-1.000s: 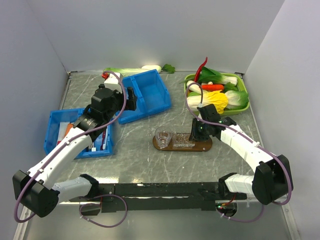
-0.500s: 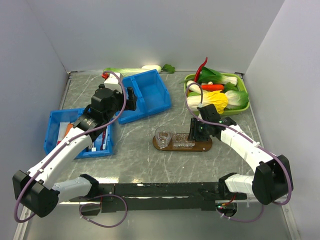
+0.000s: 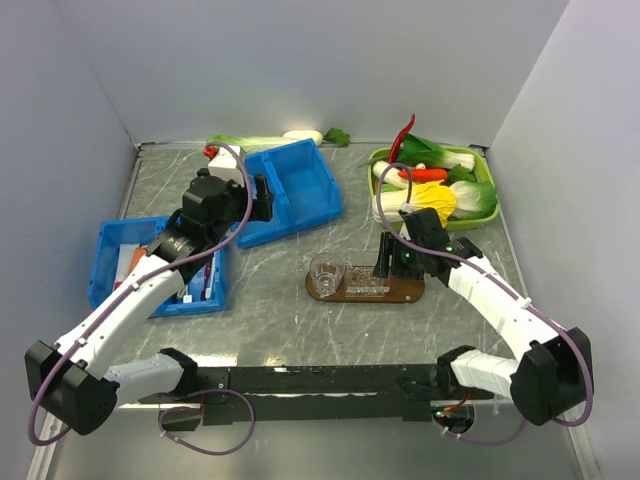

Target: Prepare toiletry sets of a toothbrush and toothpaste on the tray

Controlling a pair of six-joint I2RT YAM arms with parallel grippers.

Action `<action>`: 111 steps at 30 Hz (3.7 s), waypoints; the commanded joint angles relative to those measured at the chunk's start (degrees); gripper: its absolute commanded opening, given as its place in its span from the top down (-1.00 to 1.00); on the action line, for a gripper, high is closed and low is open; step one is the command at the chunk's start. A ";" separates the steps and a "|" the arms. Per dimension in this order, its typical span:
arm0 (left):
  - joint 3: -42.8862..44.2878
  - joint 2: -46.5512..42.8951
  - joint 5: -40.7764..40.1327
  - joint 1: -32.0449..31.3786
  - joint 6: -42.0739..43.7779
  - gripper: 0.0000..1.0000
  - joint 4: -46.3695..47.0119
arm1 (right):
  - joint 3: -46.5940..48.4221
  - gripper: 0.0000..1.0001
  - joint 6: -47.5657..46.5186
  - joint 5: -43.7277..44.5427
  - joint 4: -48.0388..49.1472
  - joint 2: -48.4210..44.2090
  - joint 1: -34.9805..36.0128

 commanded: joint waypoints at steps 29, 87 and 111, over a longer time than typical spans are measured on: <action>21.87 31.65 -7.38 0.14 10.33 -0.55 -8.65 | -0.06 -0.24 1.22 1.83 -2.49 -29.29 -0.36; 26.37 48.91 -5.37 7.70 18.08 0.58 -4.18 | -4.10 -0.19 0.68 4.65 -5.74 -36.42 -0.36; 22.07 32.15 -2.56 5.86 17.99 0.98 -3.30 | -2.00 -0.26 0.07 6.49 -8.03 -37.21 -0.36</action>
